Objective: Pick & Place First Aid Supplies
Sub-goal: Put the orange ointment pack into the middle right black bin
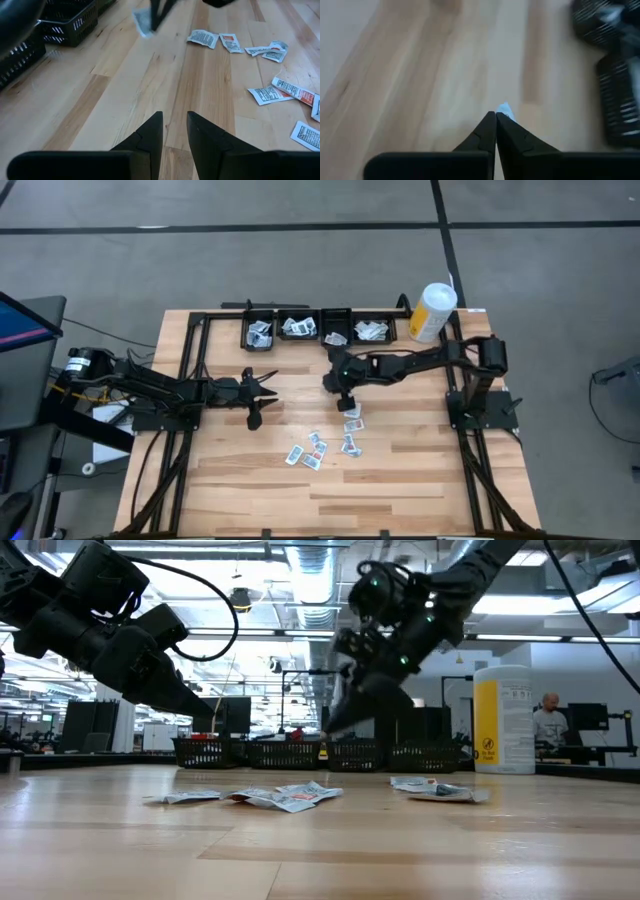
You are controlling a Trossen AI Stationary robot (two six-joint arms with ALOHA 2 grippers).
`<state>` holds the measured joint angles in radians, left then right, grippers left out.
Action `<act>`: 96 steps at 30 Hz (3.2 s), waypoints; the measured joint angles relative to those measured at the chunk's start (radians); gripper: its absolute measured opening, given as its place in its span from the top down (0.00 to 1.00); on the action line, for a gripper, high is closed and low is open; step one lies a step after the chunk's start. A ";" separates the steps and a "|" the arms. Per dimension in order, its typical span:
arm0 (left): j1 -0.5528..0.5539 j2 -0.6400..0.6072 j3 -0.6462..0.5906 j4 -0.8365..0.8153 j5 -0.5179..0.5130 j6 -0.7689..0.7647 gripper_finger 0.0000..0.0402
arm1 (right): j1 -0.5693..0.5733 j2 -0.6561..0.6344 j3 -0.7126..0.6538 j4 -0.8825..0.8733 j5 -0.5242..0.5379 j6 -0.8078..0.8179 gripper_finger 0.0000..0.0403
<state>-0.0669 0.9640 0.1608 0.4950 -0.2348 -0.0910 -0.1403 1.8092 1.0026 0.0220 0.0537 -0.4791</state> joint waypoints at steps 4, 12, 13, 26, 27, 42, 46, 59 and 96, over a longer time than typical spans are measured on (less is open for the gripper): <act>0.000 0.000 0.000 0.000 0.000 0.000 0.78 | -0.036 -0.029 0.031 0.009 -0.001 0.003 1.00; 0.000 0.000 0.000 0.000 0.000 0.000 0.78 | -0.130 -0.030 0.039 0.051 0.007 -0.012 1.00; 0.000 0.000 0.000 0.000 0.000 0.000 0.78 | -0.146 -0.030 0.039 0.071 0.025 0.002 1.00; 0.000 0.000 0.000 0.000 0.000 0.000 0.78 | -0.323 -0.021 0.040 0.193 0.106 0.195 0.99; 0.000 0.000 0.000 0.000 0.000 0.000 0.78 | -0.328 -0.021 0.040 0.191 0.106 0.212 0.99; 0.000 0.000 0.000 0.000 0.000 0.000 0.78 | -0.317 -0.021 0.040 0.184 0.110 0.229 0.78; 0.000 0.000 0.000 0.000 0.000 0.000 0.78 | -0.318 -0.021 0.040 0.163 0.112 0.230 0.75; 0.000 0.000 0.000 0.000 0.000 0.000 0.78 | -0.259 -0.021 0.040 0.062 -0.135 0.160 0.75; 0.000 0.000 0.000 0.000 0.000 -0.003 0.78 | 0.224 -0.021 0.040 -0.423 -0.133 0.218 0.76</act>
<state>-0.0670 0.9638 0.1608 0.4950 -0.2348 -0.0940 0.0842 1.7878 1.0424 -0.4007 -0.0796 -0.2611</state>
